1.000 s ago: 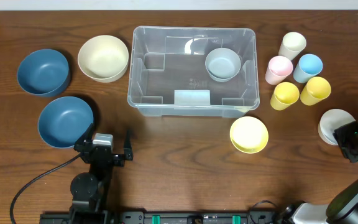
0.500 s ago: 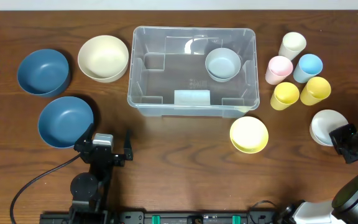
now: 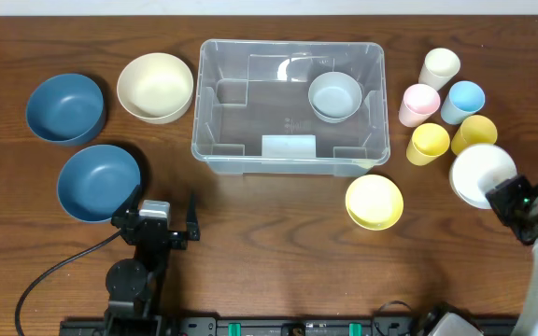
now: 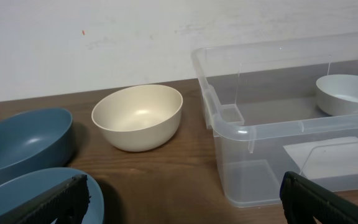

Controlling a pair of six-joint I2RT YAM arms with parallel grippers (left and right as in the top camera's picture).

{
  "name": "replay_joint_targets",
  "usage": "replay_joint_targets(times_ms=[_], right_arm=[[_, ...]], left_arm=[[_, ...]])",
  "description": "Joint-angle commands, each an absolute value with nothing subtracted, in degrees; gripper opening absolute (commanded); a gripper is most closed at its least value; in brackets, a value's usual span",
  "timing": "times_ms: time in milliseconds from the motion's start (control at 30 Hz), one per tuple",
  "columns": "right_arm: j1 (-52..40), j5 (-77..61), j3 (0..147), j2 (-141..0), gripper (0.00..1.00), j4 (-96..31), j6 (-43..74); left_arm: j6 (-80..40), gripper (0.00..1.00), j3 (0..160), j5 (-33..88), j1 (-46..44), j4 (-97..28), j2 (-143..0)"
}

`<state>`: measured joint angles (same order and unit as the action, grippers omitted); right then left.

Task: Pack container
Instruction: 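Lift the white bowl and stack it onto the light-blue bowl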

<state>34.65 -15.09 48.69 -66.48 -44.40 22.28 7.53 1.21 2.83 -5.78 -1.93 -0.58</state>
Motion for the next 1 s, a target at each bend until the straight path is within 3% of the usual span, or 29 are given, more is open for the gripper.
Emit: replay_joint_targets(times_ms=[0,200,433,967], right_arm=[[27.8,-18.4,52.4,-57.9,0.01,-46.0,17.5],[9.9,-12.6,61.1,-54.2,0.02,-45.3,18.4],[-5.8,-2.4,74.2,-67.7,0.02,-43.0,19.7],[-12.7,-0.2,91.1,-103.9,0.01,-37.9,18.1]], left_arm=[[8.1,0.98,0.2,2.1,-5.5,-4.0,-0.3],[8.1,0.98,0.2,2.2,-5.5,-4.0,-0.3],[8.1,0.98,0.2,2.1,-5.5,-4.0,-0.3],[8.1,0.98,0.2,2.1,-5.5,-4.0,-0.3]])
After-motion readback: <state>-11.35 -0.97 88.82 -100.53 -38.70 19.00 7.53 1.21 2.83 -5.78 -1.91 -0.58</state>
